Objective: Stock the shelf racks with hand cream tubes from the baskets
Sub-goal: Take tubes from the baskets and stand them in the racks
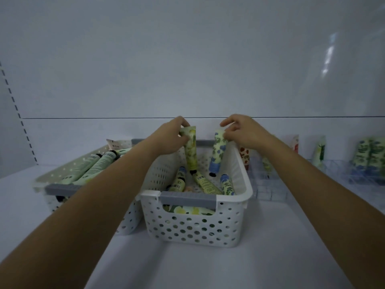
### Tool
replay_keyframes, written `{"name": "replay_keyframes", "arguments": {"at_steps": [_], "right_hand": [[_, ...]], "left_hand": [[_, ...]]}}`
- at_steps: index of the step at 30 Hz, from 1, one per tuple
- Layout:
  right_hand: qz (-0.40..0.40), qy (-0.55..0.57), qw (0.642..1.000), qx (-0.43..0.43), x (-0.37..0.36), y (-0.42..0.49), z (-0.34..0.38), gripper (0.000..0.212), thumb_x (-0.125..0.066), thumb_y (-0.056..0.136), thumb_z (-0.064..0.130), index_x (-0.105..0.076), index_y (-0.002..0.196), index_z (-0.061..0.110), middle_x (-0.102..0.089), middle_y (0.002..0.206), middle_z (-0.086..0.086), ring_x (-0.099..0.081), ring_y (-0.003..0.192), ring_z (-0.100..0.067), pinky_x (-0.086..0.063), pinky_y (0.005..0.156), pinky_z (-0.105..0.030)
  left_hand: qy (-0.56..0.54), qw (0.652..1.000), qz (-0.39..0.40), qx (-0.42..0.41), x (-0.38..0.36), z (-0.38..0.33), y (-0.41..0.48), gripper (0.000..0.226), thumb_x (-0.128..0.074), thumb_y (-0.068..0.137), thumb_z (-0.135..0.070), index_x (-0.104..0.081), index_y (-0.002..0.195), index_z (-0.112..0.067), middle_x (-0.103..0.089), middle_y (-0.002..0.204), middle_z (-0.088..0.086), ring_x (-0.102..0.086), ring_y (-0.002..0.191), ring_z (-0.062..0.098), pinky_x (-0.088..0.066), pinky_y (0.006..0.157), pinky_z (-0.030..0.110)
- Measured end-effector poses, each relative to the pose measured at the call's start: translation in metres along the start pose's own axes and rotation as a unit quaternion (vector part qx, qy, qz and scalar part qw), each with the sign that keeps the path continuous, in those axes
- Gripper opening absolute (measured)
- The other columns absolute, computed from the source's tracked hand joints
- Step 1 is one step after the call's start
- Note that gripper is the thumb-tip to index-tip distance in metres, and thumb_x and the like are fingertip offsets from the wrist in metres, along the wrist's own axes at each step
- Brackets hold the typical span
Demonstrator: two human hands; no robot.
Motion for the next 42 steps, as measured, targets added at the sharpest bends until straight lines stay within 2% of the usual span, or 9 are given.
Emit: {"name": "replay_keyframes", "arguments": {"at_steps": [4,8,13,15,21,27,34,38,42], "right_hand": [[-0.068,0.207,0.976,-0.019,0.027,-0.004,0.003,0.023,-0.058,0.089,0.004,-0.049,0.109,0.011,-0.06,0.083,-0.006,-0.061,0.072,-0.014,-0.056,0.061,-0.02],[-0.101,0.262,0.959,0.036,0.056,-0.011,0.025,0.012,-0.058,0.088,0.002,-0.054,0.093,0.012,-0.063,0.08,-0.008,-0.063,0.063,-0.011,-0.057,0.062,-0.022],[-0.131,0.189,0.968,0.106,0.117,-0.028,0.04,0.011,-0.057,0.087,-0.003,-0.06,0.09,0.007,-0.064,0.069,0.001,-0.063,0.052,-0.002,-0.055,0.056,-0.017],[-0.147,0.15,0.971,0.111,0.148,-0.039,0.032,0.013,-0.055,0.088,-0.004,-0.062,0.094,0.005,-0.064,0.076,-0.001,-0.063,0.056,-0.001,-0.056,0.06,-0.018],[-0.16,0.083,0.981,0.072,0.222,-0.077,-0.02,0.025,-0.044,0.093,-0.006,-0.063,0.106,0.005,-0.063,0.09,-0.005,-0.061,0.071,-0.006,-0.056,0.067,-0.017],[-0.119,0.004,0.992,0.028,0.268,-0.105,-0.073,0.024,-0.044,0.094,-0.003,-0.064,0.099,0.01,-0.06,0.099,-0.01,-0.061,0.082,-0.018,-0.056,0.075,-0.021],[-0.131,-0.048,0.99,0.029,0.282,-0.108,-0.117,0.032,-0.044,0.094,0.001,-0.058,0.121,0.012,-0.051,0.091,0.006,-0.056,0.092,-0.021,-0.051,0.09,-0.035],[-0.14,-0.128,0.98,0.066,0.269,-0.104,-0.128,0.031,-0.041,0.096,0.005,-0.06,0.12,0.012,-0.059,0.123,-0.005,-0.055,0.108,-0.018,-0.037,0.083,-0.015],[-0.107,-0.142,0.982,0.058,0.255,-0.095,-0.145,0.032,-0.039,0.096,0.003,-0.06,0.117,0.012,-0.057,0.123,-0.007,-0.05,0.093,-0.011,-0.033,0.07,-0.011]], "left_hand": [[-0.125,0.989,-0.076,-0.021,0.02,-0.014,-0.002,0.03,-0.05,0.093,-0.015,-0.041,0.123,-0.015,-0.056,0.104,0.012,-0.063,0.093,0.028,-0.053,0.085,0.044],[-0.207,0.975,-0.075,-0.038,0.033,-0.043,-0.001,0.023,-0.051,0.093,-0.011,-0.041,0.113,-0.016,-0.06,0.089,0.009,-0.062,0.082,0.025,-0.055,0.082,0.04],[-0.247,0.965,-0.072,-0.056,0.039,-0.095,0.004,0.023,-0.054,0.092,-0.01,-0.039,0.109,-0.013,-0.062,0.081,0.004,-0.06,0.07,0.014,-0.054,0.079,0.032],[-0.253,0.962,-0.07,-0.07,0.033,-0.121,0.006,0.022,-0.054,0.092,-0.011,-0.039,0.108,-0.012,-0.064,0.081,0.004,-0.06,0.072,0.014,-0.054,0.079,0.031],[-0.261,0.959,-0.066,-0.085,-0.019,-0.199,0.021,0.009,-0.049,0.094,-0.013,-0.044,0.102,-0.012,-0.062,0.083,0.007,-0.058,0.071,0.017,-0.054,0.079,0.038],[-0.275,0.957,-0.062,-0.059,-0.095,-0.251,0.034,0.005,-0.048,0.094,-0.014,-0.049,0.099,-0.015,-0.06,0.082,0.007,-0.062,0.082,0.028,-0.054,0.083,0.049],[-0.375,0.922,-0.1,0.009,-0.19,-0.271,0.009,0.006,-0.048,0.094,-0.012,-0.052,0.098,-0.014,-0.054,0.076,-0.001,-0.052,0.066,0.017,-0.052,0.074,0.039],[-0.371,0.92,-0.108,0.058,-0.212,-0.258,0.002,0.015,-0.047,0.095,-0.011,-0.054,0.107,-0.008,-0.054,0.078,0.0,-0.053,0.068,0.015,-0.053,0.073,0.038],[-0.372,0.918,-0.115,0.075,-0.212,-0.238,-0.001,0.008,-0.049,0.094,-0.012,-0.054,0.098,-0.015,-0.058,0.083,0.005,-0.057,0.072,0.021,-0.053,0.074,0.038]]}}
Point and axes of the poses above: each hand's wrist, its own y-axis towards the middle knuckle, its own x-axis out of the back of the hand, z = x × y, the point moved 8 cm from there along y, towards the middle knuckle
